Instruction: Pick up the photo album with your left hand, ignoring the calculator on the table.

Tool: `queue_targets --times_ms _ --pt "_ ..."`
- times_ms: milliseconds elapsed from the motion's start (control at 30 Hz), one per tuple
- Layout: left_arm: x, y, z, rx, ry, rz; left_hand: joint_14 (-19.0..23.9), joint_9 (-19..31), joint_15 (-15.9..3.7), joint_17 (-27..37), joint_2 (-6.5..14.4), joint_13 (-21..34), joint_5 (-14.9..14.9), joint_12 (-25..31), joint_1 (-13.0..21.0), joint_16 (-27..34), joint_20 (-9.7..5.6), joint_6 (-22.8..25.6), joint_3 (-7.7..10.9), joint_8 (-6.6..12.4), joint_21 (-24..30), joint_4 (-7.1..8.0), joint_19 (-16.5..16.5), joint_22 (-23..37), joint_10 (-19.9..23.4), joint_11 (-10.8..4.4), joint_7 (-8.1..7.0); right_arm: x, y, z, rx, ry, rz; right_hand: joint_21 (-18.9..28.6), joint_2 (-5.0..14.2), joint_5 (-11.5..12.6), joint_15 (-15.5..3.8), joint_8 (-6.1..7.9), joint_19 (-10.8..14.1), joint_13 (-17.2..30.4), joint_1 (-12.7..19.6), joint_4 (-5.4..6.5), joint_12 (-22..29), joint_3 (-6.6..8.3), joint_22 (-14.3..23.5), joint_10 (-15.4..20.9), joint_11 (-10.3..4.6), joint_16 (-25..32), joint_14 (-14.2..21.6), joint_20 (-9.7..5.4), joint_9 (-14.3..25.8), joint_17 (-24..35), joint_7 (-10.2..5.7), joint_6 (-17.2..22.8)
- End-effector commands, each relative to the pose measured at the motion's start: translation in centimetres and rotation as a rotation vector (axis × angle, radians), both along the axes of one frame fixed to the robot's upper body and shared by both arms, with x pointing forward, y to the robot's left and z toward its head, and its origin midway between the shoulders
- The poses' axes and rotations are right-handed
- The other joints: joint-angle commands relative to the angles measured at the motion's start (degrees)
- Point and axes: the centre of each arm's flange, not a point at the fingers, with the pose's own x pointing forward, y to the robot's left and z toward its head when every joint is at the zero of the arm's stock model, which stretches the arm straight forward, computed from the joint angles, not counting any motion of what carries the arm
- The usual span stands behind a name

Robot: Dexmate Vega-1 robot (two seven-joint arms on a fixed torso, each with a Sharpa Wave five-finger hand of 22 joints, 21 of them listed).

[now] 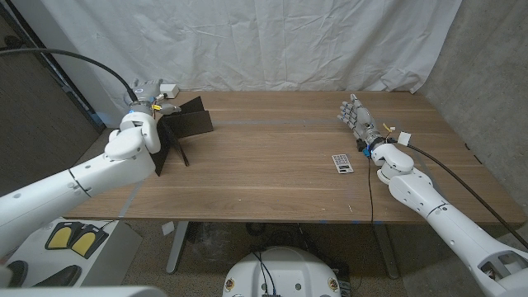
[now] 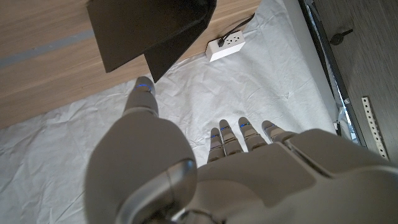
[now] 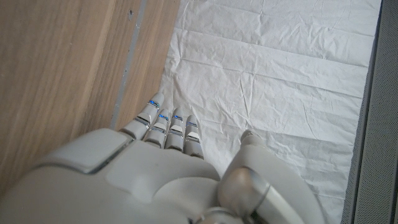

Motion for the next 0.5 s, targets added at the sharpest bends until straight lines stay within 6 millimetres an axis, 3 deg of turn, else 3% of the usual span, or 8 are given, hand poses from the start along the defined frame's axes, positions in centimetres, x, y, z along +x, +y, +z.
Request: queue_targets --times_ms 33,500 --pt "1.0 -1.2 0.9 0.016 0.080 0.035 -0.8 0.1 -2.96 0.3 -0.7 0.2 0.4 -0.3 0.0 -0.2 0.51 -1.0 -0.52 -0.18 0.2 0.02 -0.5 0.3 -1.0 0.07 -0.16 -0.2 -0.4 0.0 0.000 0.003 -0.005 -0.2 0.33 -0.1 0.15 -0.02 0.6 0.2 -0.1 0.00 0.4 0.00 0.1 0.4 0.03 0.4 0.5 -1.58 0.2 0.2 0.12 0.2" --pt "2.4 -1.4 1.6 -0.005 0.113 0.059 -1.5 0.1 -2.72 0.3 -1.0 0.2 0.6 -0.3 -0.4 -0.2 0.14 -1.9 -1.16 -0.24 0.0 0.18 -1.3 0.3 -1.5 0.42 0.23 -0.2 -0.9 -0.4 0.007 0.012 -0.012 -0.5 0.40 -0.1 0.04 0.05 1.1 0.2 -0.3 -0.05 0.5 -0.09 0.2 0.9 -0.23 0.5 1.2 -1.46 0.2 0.2 0.03 0.3"
